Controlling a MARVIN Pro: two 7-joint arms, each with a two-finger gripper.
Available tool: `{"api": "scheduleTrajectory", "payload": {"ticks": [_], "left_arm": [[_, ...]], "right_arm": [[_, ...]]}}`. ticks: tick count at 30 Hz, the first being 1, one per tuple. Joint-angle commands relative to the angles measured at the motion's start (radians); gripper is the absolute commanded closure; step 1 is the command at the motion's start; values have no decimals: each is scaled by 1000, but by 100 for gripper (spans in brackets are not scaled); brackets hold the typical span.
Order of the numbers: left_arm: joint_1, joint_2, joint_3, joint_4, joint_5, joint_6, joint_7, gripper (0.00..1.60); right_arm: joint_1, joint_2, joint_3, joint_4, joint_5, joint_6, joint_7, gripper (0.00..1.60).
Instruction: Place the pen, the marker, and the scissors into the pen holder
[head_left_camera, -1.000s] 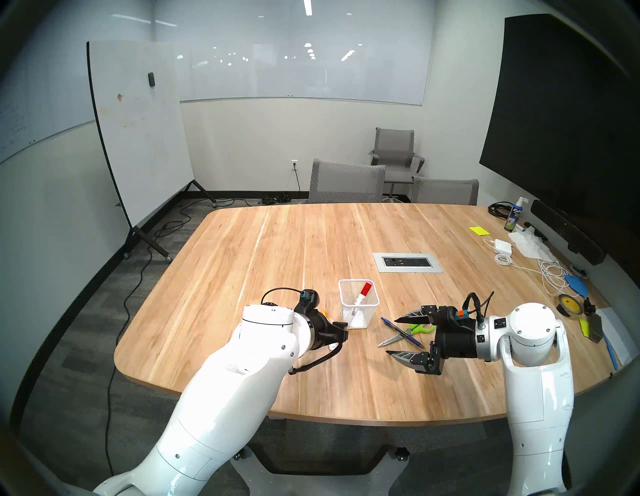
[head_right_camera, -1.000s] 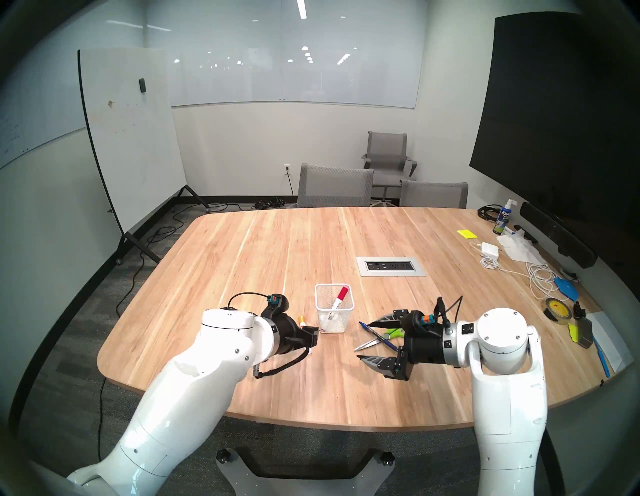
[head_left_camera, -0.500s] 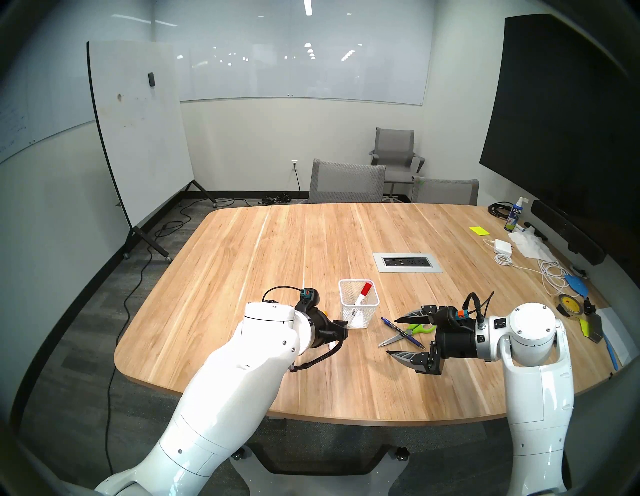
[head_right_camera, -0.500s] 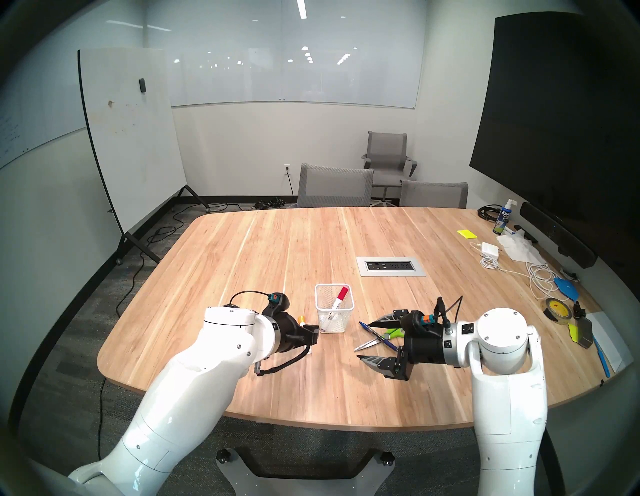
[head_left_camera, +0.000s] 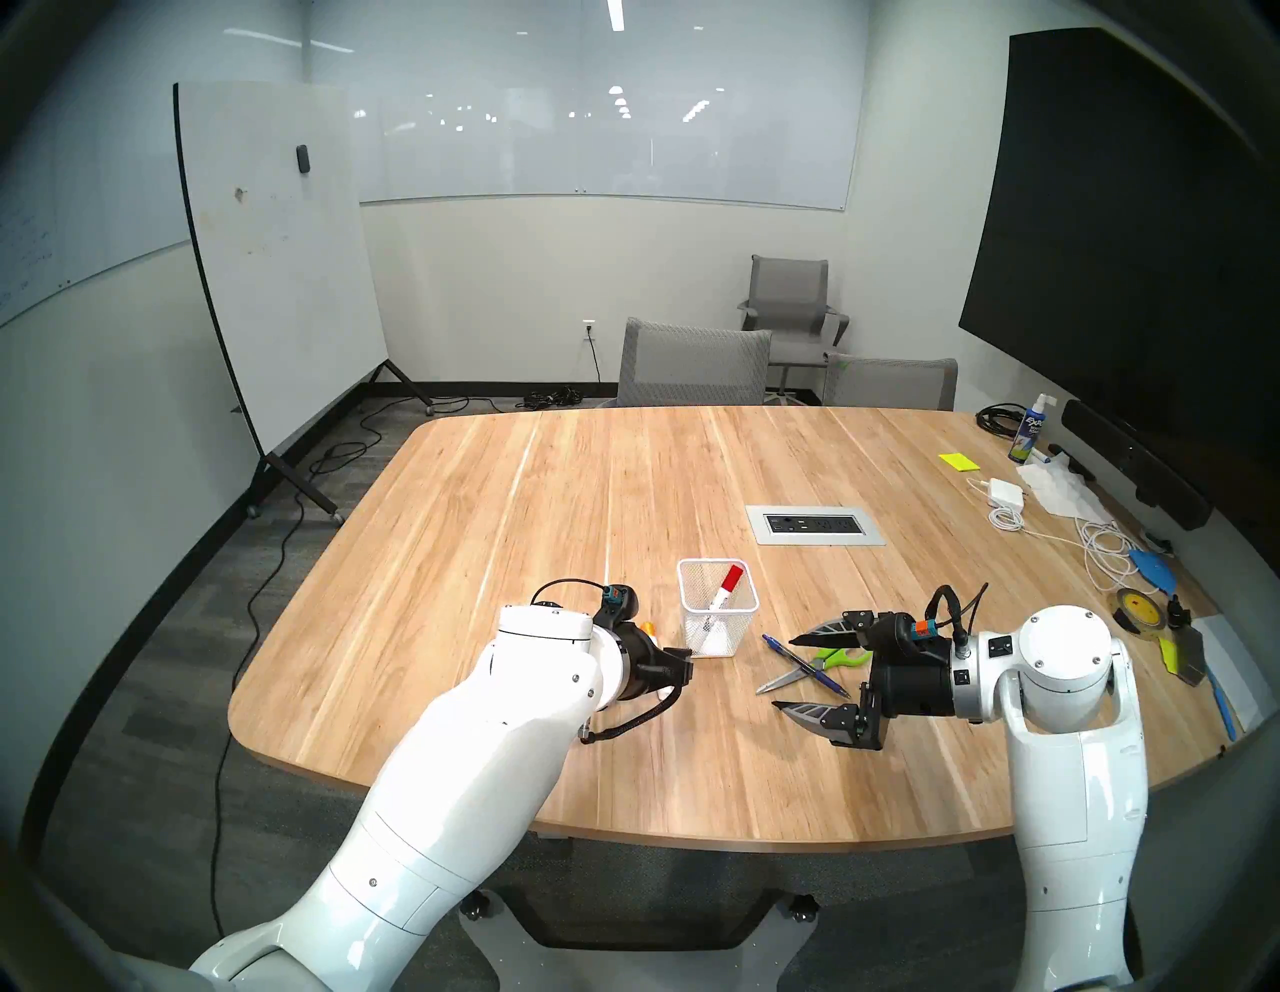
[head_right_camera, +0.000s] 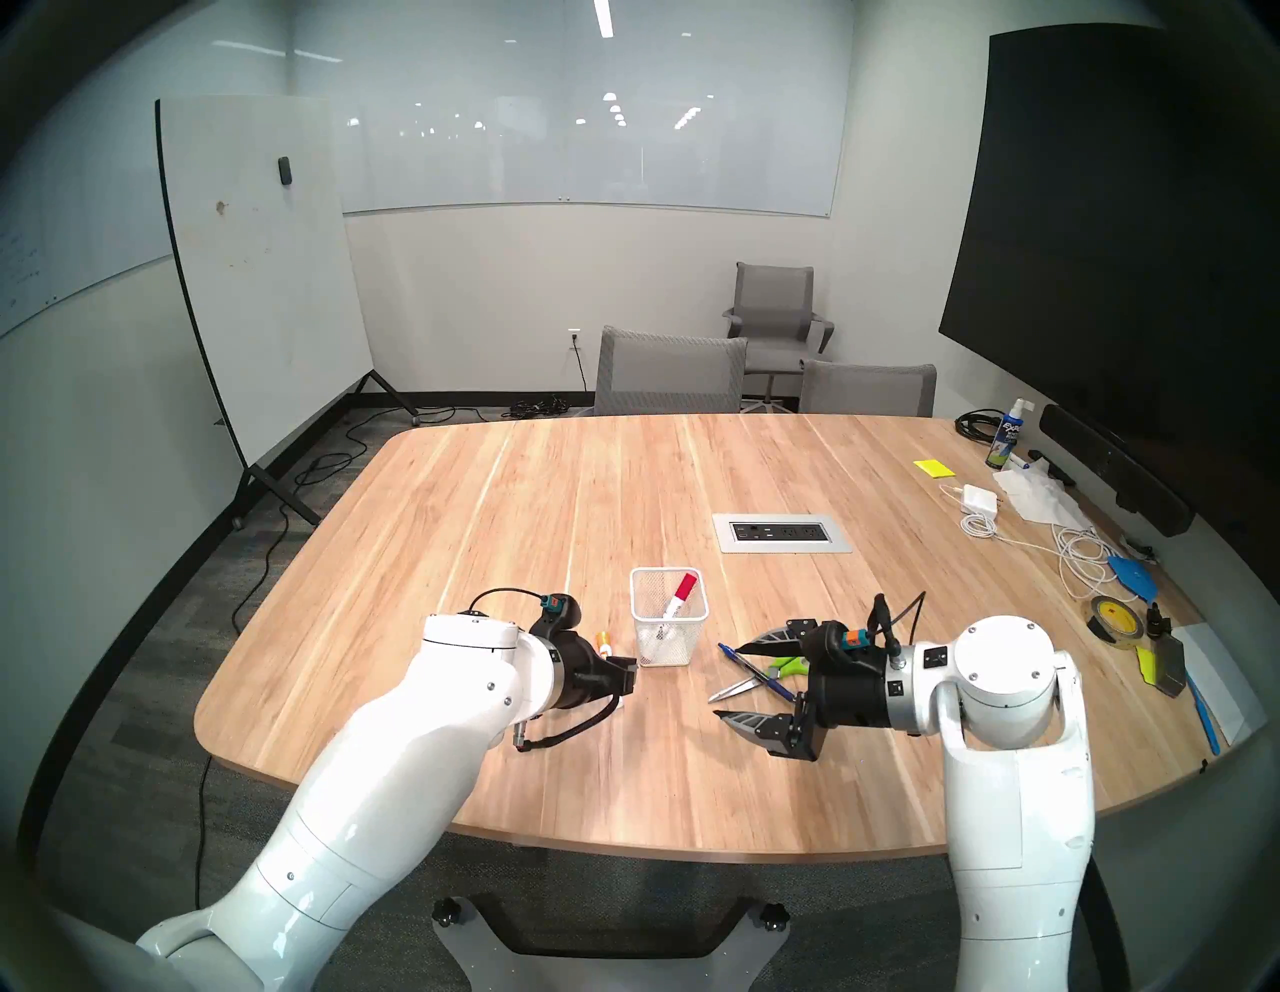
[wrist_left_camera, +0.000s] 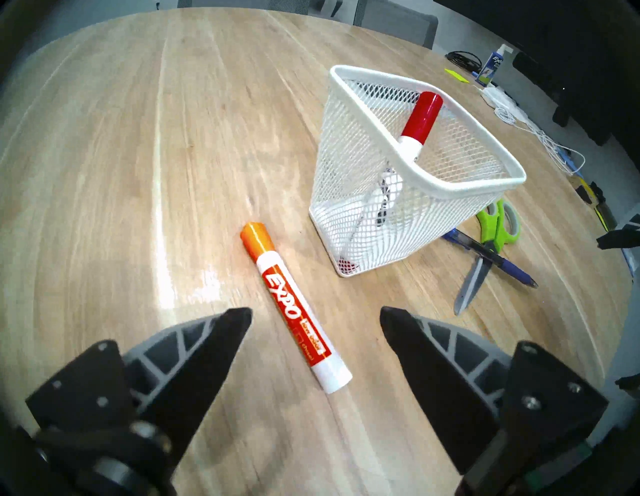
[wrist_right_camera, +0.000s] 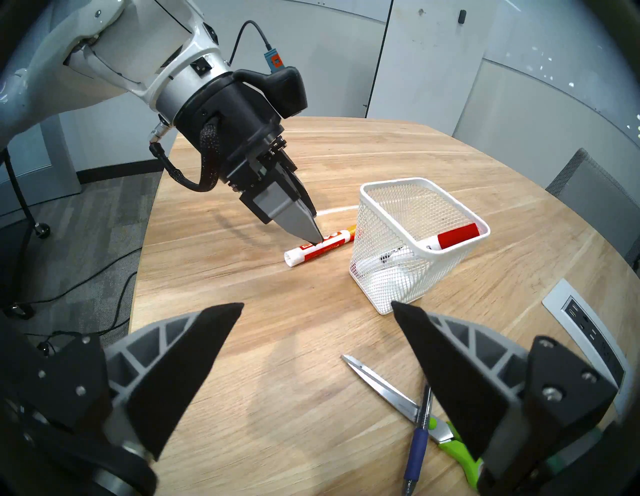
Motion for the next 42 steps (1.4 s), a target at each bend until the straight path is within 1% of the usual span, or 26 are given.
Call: {"api": "scheduleTrajectory", "payload": {"ticks": [1,18,31,42], "left_arm": [[-44,-10,4,6,5,-23,-17,27],[-65,-11,12,42,0,-22,-30,29],[-49,-10,3,38,-8,-10,-18,30],[-63,-14,2,63,-17,7,-6,31]], "right_arm": [[8,3,1,-14,5,1,0,0],[8,3,1,-14,5,1,0,0],[8,3,1,-14,5,1,0,0],[8,3,1,-14,5,1,0,0]]}}
